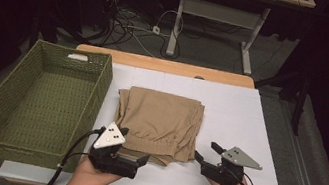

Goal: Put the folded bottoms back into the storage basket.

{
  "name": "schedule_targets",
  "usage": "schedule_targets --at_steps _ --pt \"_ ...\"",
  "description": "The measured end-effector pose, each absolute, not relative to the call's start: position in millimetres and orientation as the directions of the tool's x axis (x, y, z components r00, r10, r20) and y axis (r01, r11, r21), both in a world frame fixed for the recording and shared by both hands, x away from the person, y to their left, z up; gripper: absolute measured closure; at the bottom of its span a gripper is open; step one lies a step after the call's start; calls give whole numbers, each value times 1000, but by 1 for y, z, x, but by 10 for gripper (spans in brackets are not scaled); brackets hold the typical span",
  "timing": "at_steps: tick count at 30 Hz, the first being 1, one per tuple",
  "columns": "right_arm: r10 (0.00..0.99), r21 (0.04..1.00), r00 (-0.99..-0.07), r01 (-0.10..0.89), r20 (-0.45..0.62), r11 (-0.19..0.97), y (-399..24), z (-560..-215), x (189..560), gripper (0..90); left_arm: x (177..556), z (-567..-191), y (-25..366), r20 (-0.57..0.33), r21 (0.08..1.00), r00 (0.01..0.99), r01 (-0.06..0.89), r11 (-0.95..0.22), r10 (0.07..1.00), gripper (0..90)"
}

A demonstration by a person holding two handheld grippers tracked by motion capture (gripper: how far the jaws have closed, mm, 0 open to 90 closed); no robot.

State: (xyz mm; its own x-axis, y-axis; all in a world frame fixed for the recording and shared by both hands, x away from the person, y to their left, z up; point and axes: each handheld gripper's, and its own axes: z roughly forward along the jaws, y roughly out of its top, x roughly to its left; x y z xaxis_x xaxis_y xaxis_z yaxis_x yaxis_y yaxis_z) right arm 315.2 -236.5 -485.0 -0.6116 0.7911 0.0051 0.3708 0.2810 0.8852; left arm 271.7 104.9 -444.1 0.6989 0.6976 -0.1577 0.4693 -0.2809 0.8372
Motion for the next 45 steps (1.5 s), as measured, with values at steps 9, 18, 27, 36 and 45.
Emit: schedule_targets --at_steps 9,18,27,36,45 --pt "778 762 -627 520 34 386 -203 -506 340 326 272 -474 111 -142 785 663 527 -324 735 0" --pt "762 729 -647 534 28 427 -195 -510 341 579 271 -484 116 -117 770 649 537 -344 751 0" --pt "725 737 -685 527 75 422 -200 -510 340 855 275 -482 115 -124 770 640 544 -333 759 0" --pt "747 749 -662 526 63 404 -229 -505 334 854 281 -488 110 -90 731 619 573 -371 780 0" --pt "766 749 -639 539 66 385 -256 -505 326 852 286 -492 117 -115 690 614 615 -382 781 217"
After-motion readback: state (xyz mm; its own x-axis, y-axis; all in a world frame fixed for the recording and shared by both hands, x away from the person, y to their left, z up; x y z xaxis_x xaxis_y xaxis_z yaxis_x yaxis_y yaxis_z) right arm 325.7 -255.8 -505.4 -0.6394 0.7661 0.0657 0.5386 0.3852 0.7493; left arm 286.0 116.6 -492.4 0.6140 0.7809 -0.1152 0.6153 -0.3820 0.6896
